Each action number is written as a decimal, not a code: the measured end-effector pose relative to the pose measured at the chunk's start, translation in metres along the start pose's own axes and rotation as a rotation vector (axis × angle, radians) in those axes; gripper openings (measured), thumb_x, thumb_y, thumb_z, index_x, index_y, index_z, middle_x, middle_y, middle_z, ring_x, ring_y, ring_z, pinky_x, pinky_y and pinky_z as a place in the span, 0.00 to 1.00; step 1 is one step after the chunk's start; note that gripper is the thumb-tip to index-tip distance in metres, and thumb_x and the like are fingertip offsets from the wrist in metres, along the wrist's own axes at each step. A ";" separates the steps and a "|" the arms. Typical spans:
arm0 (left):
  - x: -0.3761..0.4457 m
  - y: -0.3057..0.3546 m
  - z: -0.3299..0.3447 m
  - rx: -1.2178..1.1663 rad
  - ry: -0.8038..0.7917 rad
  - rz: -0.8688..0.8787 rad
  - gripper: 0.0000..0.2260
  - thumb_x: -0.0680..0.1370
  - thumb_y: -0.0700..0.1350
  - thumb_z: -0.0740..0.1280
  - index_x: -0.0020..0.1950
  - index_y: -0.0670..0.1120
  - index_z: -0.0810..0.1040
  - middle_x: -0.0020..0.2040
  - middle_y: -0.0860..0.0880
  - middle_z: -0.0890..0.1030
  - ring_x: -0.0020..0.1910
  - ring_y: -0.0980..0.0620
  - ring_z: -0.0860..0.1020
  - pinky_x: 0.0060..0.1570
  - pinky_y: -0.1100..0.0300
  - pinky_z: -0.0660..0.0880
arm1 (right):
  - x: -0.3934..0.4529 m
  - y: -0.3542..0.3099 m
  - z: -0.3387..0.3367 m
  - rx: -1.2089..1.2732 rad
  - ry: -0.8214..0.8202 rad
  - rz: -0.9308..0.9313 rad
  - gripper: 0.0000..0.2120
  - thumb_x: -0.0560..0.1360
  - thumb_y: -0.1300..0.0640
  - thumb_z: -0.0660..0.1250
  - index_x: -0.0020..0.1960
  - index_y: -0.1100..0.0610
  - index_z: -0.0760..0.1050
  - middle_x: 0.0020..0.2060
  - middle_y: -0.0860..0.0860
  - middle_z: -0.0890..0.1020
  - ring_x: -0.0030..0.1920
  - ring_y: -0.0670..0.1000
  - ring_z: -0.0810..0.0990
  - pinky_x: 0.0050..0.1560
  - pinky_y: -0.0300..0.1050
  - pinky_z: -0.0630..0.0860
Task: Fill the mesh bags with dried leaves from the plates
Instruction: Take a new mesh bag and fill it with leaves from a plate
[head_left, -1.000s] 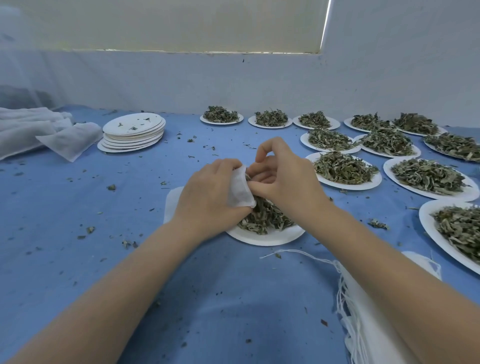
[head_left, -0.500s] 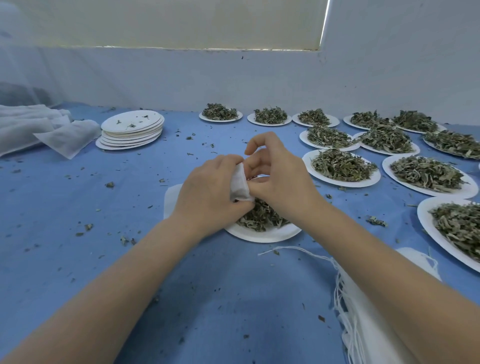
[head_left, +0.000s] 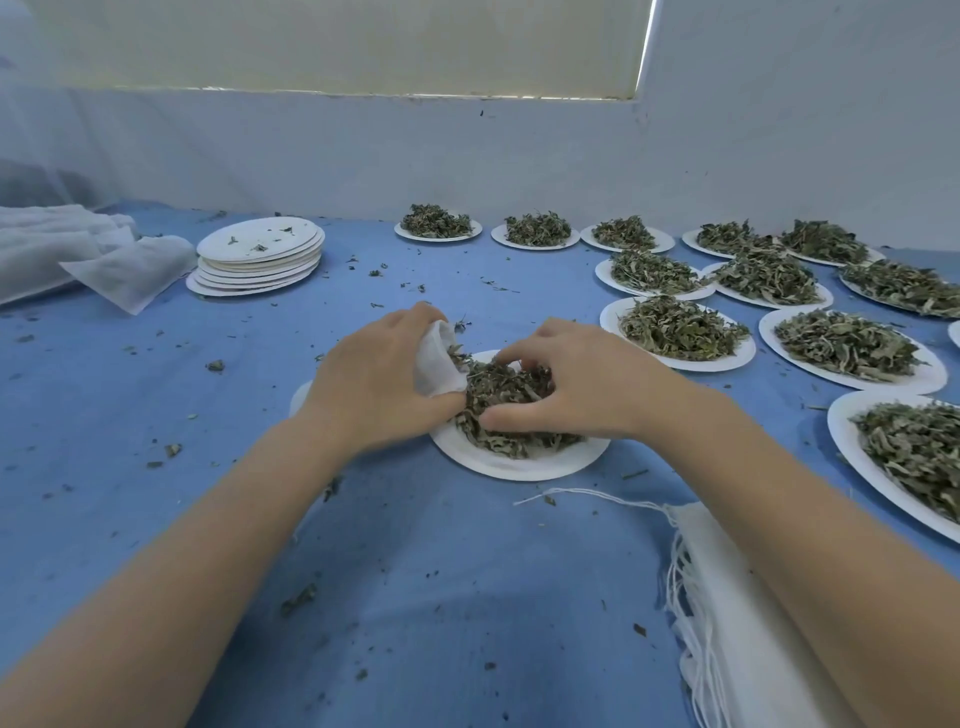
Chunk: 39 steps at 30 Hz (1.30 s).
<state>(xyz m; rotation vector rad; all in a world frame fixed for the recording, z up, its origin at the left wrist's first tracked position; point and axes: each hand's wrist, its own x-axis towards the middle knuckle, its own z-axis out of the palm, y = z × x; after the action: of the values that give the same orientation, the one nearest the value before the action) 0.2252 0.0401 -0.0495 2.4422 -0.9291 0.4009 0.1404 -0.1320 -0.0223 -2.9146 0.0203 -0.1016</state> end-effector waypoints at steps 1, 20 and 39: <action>-0.001 -0.001 0.001 -0.006 0.005 0.008 0.20 0.67 0.54 0.69 0.57 0.51 0.71 0.48 0.52 0.76 0.47 0.49 0.74 0.42 0.57 0.68 | 0.000 -0.002 0.002 -0.018 -0.009 -0.011 0.28 0.67 0.34 0.66 0.64 0.44 0.72 0.53 0.46 0.73 0.50 0.47 0.72 0.49 0.43 0.69; -0.001 -0.007 0.006 0.003 0.026 0.058 0.26 0.62 0.56 0.63 0.59 0.51 0.71 0.49 0.53 0.76 0.44 0.52 0.71 0.40 0.60 0.62 | 0.002 0.001 -0.004 0.055 0.065 -0.050 0.20 0.73 0.44 0.68 0.64 0.44 0.73 0.50 0.43 0.80 0.43 0.43 0.73 0.44 0.37 0.71; -0.001 -0.015 0.005 0.024 0.011 0.089 0.26 0.62 0.56 0.62 0.59 0.50 0.71 0.49 0.52 0.77 0.46 0.50 0.73 0.40 0.59 0.64 | 0.002 -0.003 -0.004 0.233 0.307 -0.042 0.07 0.73 0.53 0.69 0.49 0.52 0.83 0.38 0.44 0.82 0.37 0.41 0.76 0.43 0.26 0.67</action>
<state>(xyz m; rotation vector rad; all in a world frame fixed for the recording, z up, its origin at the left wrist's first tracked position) 0.2350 0.0476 -0.0592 2.4244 -1.0361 0.4589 0.1426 -0.1302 -0.0171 -2.6403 -0.0025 -0.5211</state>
